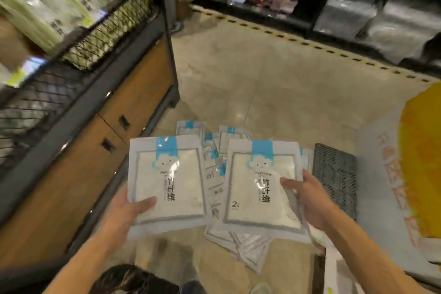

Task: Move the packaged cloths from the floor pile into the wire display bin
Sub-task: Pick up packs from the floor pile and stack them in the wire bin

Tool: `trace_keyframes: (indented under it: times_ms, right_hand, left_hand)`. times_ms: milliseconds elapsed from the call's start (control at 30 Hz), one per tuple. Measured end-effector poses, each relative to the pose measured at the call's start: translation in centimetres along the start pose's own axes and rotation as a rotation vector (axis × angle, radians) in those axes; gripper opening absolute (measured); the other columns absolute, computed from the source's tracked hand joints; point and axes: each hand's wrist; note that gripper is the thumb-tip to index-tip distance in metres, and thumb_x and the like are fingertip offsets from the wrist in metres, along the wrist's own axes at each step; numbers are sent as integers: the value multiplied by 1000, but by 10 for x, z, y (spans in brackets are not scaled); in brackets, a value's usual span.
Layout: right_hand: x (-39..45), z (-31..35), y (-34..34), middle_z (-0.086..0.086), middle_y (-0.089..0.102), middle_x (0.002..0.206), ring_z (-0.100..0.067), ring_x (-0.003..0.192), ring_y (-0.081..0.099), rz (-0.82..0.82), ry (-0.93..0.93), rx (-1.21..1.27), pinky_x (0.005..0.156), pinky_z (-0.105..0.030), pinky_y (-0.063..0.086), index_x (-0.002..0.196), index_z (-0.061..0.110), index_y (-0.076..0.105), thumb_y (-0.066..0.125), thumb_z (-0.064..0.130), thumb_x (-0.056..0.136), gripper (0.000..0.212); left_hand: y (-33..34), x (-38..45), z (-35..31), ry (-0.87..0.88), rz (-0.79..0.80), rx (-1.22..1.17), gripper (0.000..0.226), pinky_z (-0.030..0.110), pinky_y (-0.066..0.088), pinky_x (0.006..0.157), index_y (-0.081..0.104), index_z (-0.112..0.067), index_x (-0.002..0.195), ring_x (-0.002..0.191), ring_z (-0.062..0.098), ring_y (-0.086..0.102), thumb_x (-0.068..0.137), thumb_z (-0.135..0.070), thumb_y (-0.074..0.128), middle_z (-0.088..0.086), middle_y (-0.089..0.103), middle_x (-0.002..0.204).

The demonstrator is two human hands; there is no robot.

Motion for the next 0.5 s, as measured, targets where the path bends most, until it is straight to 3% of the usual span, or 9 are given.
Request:
trace_keyframes:
  times_ms: [67,100,133,233,300,367,433,500]
  right_hand:
    - [-28,48,14,-20,76,113,-38,103,74,39,-53,-39,92,-50,59,131,1,61,62,-6,95,37]
    - [-42,69,21,-22,75,114,-40,103,74,73,-66,-37,94,-52,58,132,-1,59,63,-6,94,39]
    - [-53,86,28,-24,74,115,-40,101,75,104,-76,-35,91,-52,59,133,-2,57,64,-6,93,40]
    - [-87,126,52,-25,73,113,-32,84,77,225,-123,-36,60,-35,63,131,-3,56,64,-5,93,39]
    - [-106,143,69,-27,71,119,-40,98,74,331,-149,-37,66,-41,66,134,-1,54,63,-6,92,43]
    - [-126,153,84,-26,73,117,-40,97,75,426,-159,-58,66,-43,65,134,-1,55,62,-7,92,42]
    - [-147,158,96,-25,74,112,-36,89,77,535,-160,-84,63,-40,64,131,-3,57,60,-8,93,38]
    - [-163,160,106,-25,74,114,-40,97,75,615,-167,-137,70,-46,65,132,-2,56,60,-6,94,39]
  left_hand:
    - [-20,-41,-50,86,-20,1,67,57,53,96,59,-17,126,107,34,71,67,-6,89,8,75,116]
    - [-32,-62,-70,128,-30,-1,65,55,54,94,60,-17,125,107,33,71,67,-4,87,7,75,116]
    - [-43,-81,-86,168,-46,-3,67,52,56,91,61,-18,124,105,32,72,64,-4,88,6,76,115]
    - [-70,-146,-120,254,-109,-18,74,46,57,86,64,-21,122,100,27,75,54,-12,93,5,77,113]
    - [-83,-188,-130,283,-166,-47,85,53,56,92,64,-22,125,104,31,73,47,-27,97,7,76,116]
    - [-95,-225,-127,320,-235,-79,96,58,54,96,64,-21,126,106,34,72,38,-37,99,9,75,116]
    - [-94,-268,-116,340,-305,-117,101,58,53,97,63,-21,126,107,35,72,35,-38,101,9,75,116]
    - [-85,-311,-99,369,-376,-171,89,57,53,99,63,-19,125,106,34,72,43,-28,99,9,76,115]
Point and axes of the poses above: each hand's wrist, its own x-axis towards the middle knuckle, its own y-axis out of the palm, z = x × y
